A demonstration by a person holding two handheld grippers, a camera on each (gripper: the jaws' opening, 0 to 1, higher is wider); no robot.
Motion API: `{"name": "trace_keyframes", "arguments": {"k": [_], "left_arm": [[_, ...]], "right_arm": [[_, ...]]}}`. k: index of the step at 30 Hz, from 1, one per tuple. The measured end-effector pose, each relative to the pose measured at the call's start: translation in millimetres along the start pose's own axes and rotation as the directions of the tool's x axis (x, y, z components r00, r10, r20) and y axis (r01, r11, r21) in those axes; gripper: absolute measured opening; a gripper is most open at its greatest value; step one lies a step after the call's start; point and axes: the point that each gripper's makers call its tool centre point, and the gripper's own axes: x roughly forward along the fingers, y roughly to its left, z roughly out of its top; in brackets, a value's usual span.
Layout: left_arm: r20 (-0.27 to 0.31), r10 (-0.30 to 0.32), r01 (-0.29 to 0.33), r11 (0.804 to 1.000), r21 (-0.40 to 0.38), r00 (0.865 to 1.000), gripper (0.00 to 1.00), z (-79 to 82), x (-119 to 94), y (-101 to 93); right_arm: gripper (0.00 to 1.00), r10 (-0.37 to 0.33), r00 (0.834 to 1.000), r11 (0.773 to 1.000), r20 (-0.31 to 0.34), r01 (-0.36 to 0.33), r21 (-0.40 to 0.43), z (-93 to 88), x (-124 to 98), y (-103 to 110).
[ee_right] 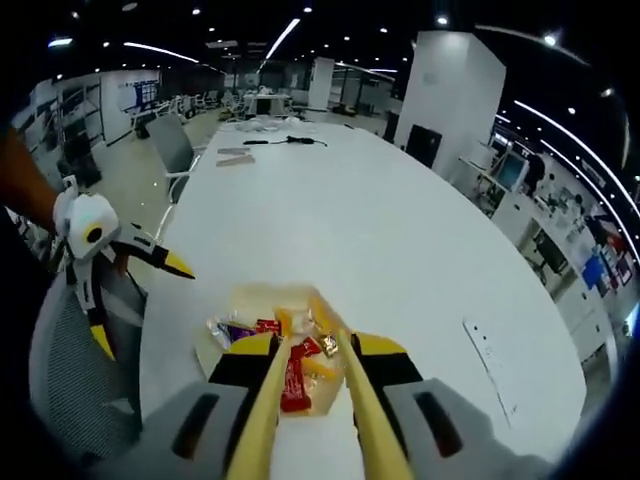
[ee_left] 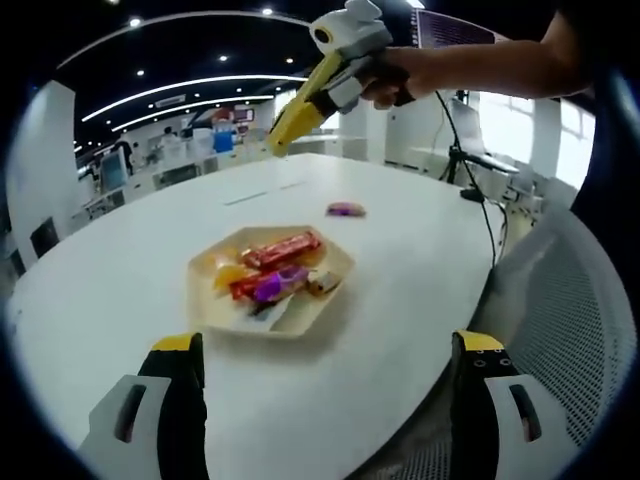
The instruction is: Place the target food into the container with the food tongs after gripping and lifting it, then release it inside without dropping or visibly crushing the food.
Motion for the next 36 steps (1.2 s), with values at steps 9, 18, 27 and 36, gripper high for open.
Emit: {"name": "trace_keyframes", "arguments": {"k": [9, 18, 27, 36], "left_arm": [[0.0, -0.02, 0.02, 1.0, -0.009, 1.0, 0.99, 0.4, 1, -4.2], [-0.02, -0.039, 0.038, 0.999, -0.013, 0.999, 0.99, -3.9, 2, -7.3], [-0.02, -0.046, 0.045, 0.999, -0.013, 0.999, 0.99, -2.8, 1, -10.0], [-0.011, -0.044, 0.044, 0.999, -0.015, 0.999, 0.99, -1.7, 1, -9.3]], "right_arm": [[0.28, -0.074, 0.996, 0.995, -0.047, 0.077, 0.066, -64.6, -25, -44], [0.28, -0.144, 0.985, 0.975, -0.091, 0.157, 0.158, -119.8, -53, -79], [0.28, -0.168, 0.98, 0.963, -0.108, 0.187, 0.197, -139.8, -60, -88], [0.28, -0.191, 0.974, 0.945, -0.123, 0.216, 0.245, -157.5, -55, -96]]}}
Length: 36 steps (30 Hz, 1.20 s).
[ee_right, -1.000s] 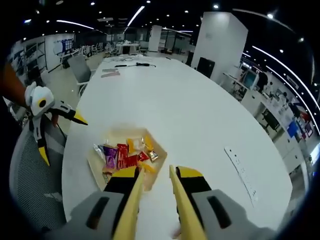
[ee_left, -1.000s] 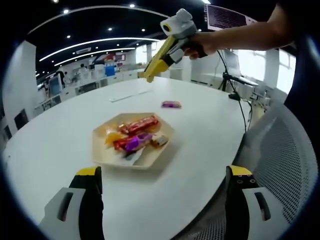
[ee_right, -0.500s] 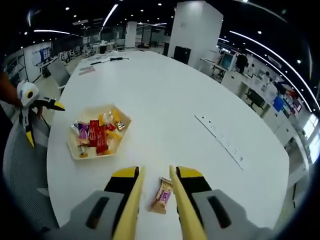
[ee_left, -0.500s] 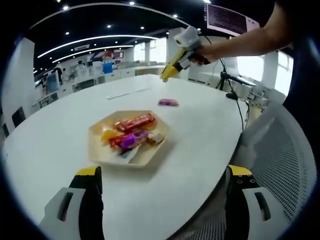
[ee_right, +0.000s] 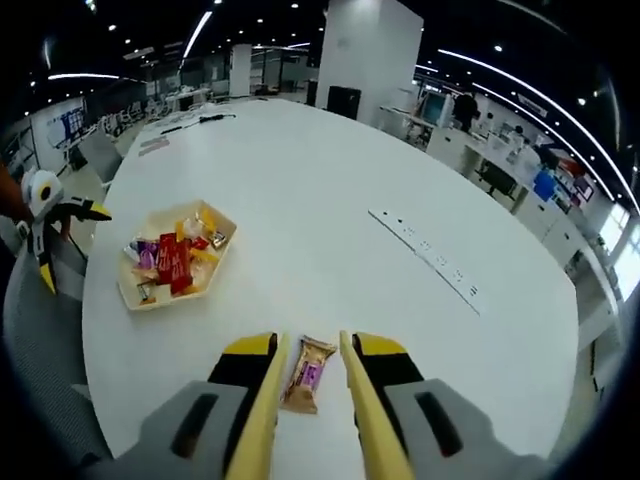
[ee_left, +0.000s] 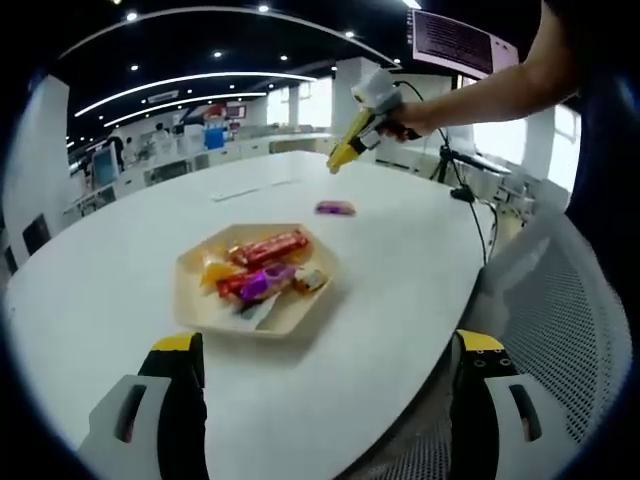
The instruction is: Place the target food into the container with the food tongs after gripping and lifting it, then release it inside without dropping or visibly crushing the food.
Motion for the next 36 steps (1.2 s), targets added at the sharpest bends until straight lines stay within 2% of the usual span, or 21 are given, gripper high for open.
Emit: {"name": "trace_keyframes", "arguments": {"k": [11, 16, 18, 24, 32, 36], "left_arm": [[-0.006, 0.004, -0.004, 1.0, -0.012, 1.0, 0.99, -0.8, 0, 0.5], [-0.005, 0.008, -0.008, 1.0, -0.016, 1.0, 0.99, -0.2, 0, 1.4], [-0.002, 0.01, -0.01, 1.0, -0.016, 1.0, 0.99, -0.1, 0, 2.2], [0.0, 0.014, -0.014, 1.0, -0.02, 1.0, 0.99, 0.7, -1, 2.9], [-0.003, 0.016, -0.016, 1.0, -0.021, 1.0, 0.99, -0.1, -1, 3.2], [-0.008, 0.015, -0.015, 1.0, -0.022, 1.0, 0.99, -1.1, 0, 3.2]], "right_arm": [[0.28, -0.046, 0.998, 0.996, -0.038, 0.048, 0.069, -26.9, 23, -1], [0.29, -0.076, 0.996, 0.993, -0.037, 0.079, 0.088, -31.5, 31, -4], [0.29, -0.074, 0.997, 0.99, -0.038, 0.078, 0.115, -32.9, 35, -3], [0.29, -0.068, 0.996, 0.99, -0.06, 0.075, 0.116, -39.5, 45, 2], [0.29, -0.065, 0.992, 0.989, -0.112, 0.08, 0.128, -59.1, 58, 4], [0.29, -0.063, 0.991, 0.985, -0.117, 0.08, 0.151, -59.2, 59, 5]]}}
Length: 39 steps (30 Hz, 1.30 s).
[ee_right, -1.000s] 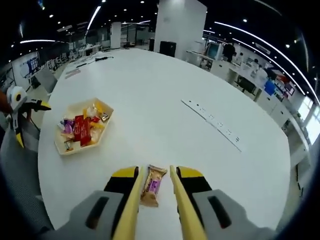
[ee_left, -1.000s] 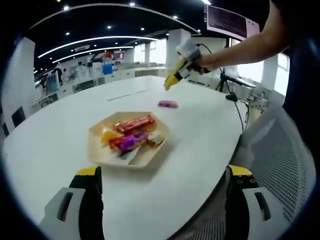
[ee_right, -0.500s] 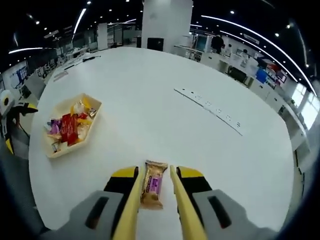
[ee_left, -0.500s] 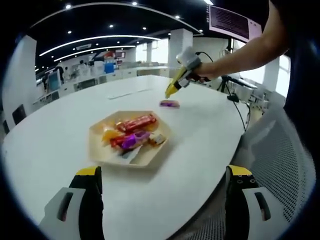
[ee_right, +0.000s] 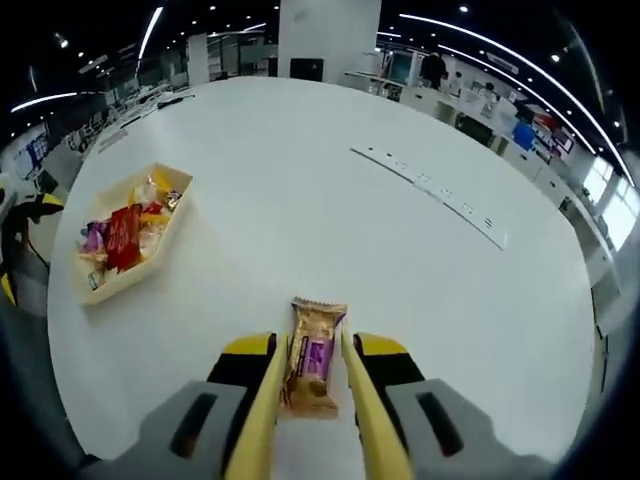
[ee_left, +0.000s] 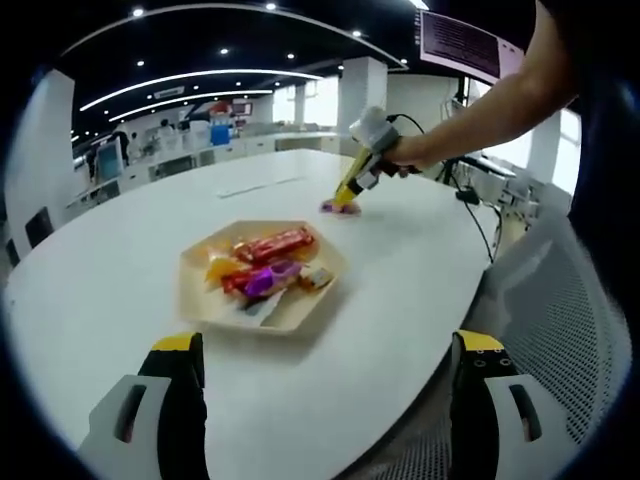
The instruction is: Place the target food into the container with the food tongs after gripping and lifting it, then release it inside without dropping or visibly crushing the food.
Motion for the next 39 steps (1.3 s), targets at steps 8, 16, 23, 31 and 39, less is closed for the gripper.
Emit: {"name": "trace_keyframes", "arguments": {"k": [8, 16, 23, 31, 39], "left_arm": [[-0.004, 0.002, -0.002, 1.0, -0.001, 1.0, 0.99, -1.3, 1, 0.8], [-0.005, 0.006, -0.006, 1.0, -0.002, 1.0, 0.99, -1.1, 0, 1.2], [-0.006, 0.007, -0.007, 1.0, 0.003, 1.0, 0.99, -0.9, 0, 1.2], [-0.013, 0.007, -0.007, 1.0, 0.013, 1.0, 0.99, -2.2, 1, 1.3], [-0.017, 0.007, -0.006, 1.0, 0.025, 1.0, 0.99, -3.1, 1, 0.8]], "right_arm": [[0.27, 0.006, 1.0, 1.0, -0.002, -0.005, 0.027, -4.1, -1, 0], [0.21, 0.005, 1.0, 0.995, -0.01, -0.004, 0.096, -4.8, 0, 1], [0.21, 0.008, 1.0, 0.995, -0.023, -0.005, 0.1, -5.3, -2, -2], [0.22, 0.016, 1.0, 0.995, -0.011, -0.015, 0.102, 2.2, -14, -8], [0.22, 0.015, 1.0, 0.996, 0.0, -0.015, 0.084, 23.0, -31, -18]]}}
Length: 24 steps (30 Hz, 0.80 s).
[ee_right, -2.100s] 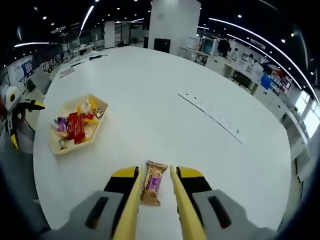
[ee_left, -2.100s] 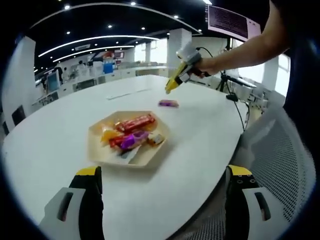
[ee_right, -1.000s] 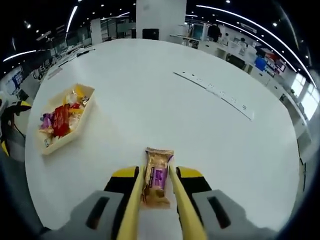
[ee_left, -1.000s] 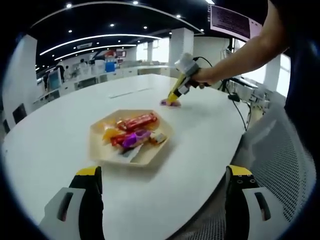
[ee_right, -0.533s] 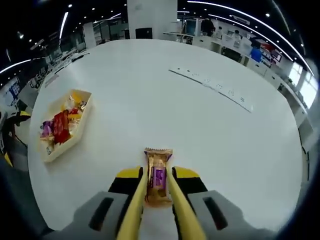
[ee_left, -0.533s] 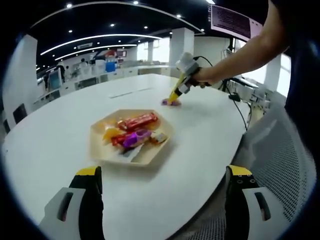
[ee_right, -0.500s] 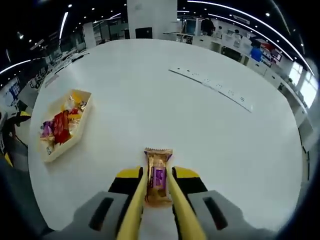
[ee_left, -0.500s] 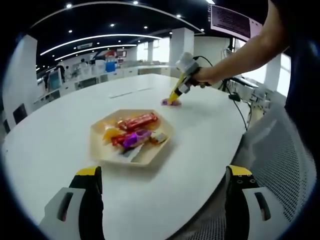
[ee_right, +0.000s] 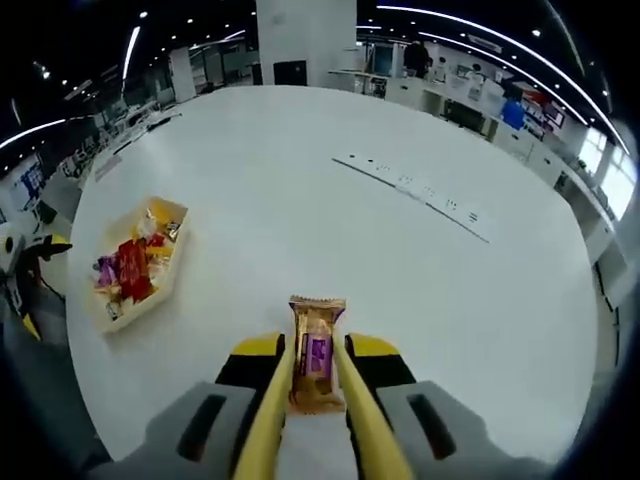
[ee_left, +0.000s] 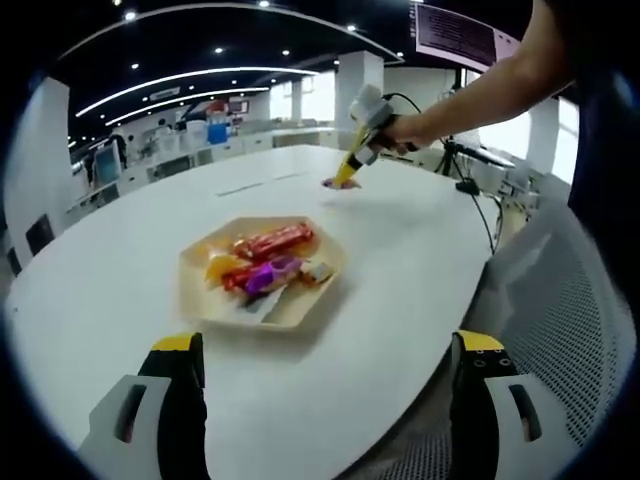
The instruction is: Place the target food into the container with the food tongs after gripping and lifting it, then release it inside without dropping or visibly crushing the food.
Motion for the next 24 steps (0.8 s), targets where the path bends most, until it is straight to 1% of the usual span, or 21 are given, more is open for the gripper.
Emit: {"name": "trace_keyframes", "arguments": {"k": [3, 6, 8, 11, 13, 15, 21, 24], "left_arm": [[0.002, 0.005, -0.005, 1.0, -0.001, 1.0, 0.99, 0.3, 0, 1.3], [-0.013, -0.004, 0.004, 1.0, -0.01, 1.0, 0.99, -2.6, 1, -0.2], [-0.002, 0.004, -0.004, 1.0, 0.001, 1.0, 0.99, 0.4, 0, 0.6], [0.007, 0.009, -0.009, 1.0, -0.017, 1.0, 0.99, 1.5, -1, 2.4], [0.018, 0.002, -0.001, 1.0, -0.026, 1.0, 0.99, 3.7, -2, 0.6], [0.027, -0.001, 0.001, 1.0, -0.02, 1.0, 0.99, 5.7, -2, -0.5], [0.027, 0.002, -0.002, 1.0, -0.013, 1.0, 0.99, 5.6, -2, 0.1], [0.03, 0.005, -0.005, 1.0, -0.01, 1.0, 0.99, 6.5, -3, 0.6]], "right_arm": [[0.22, -0.002, 1.0, 1.0, 0.005, 0.002, -0.007, 10.1, -7, -2], [0.22, -0.003, 1.0, 1.0, 0.014, 0.004, -0.016, 21.8, -14, -5], [0.22, -0.004, 1.0, 1.0, 0.02, 0.005, -0.023, 28.4, -19, -5], [0.22, -0.005, 1.0, 1.0, 0.022, 0.006, -0.03, 34.8, -24, -6], [0.22, -0.008, 1.0, 0.999, 0.024, 0.009, -0.034, 38.2, -29, -6], [0.22, -0.011, 1.0, 0.999, 0.024, 0.012, -0.035, 38.9, -31, -7], [0.22, -0.019, 1.0, 0.999, 0.025, 0.019, -0.026, 41.8, -36, -8], [0.22, -0.014, 1.0, 1.0, 0.028, 0.014, -0.017, 46.4, -39, -3]]}}
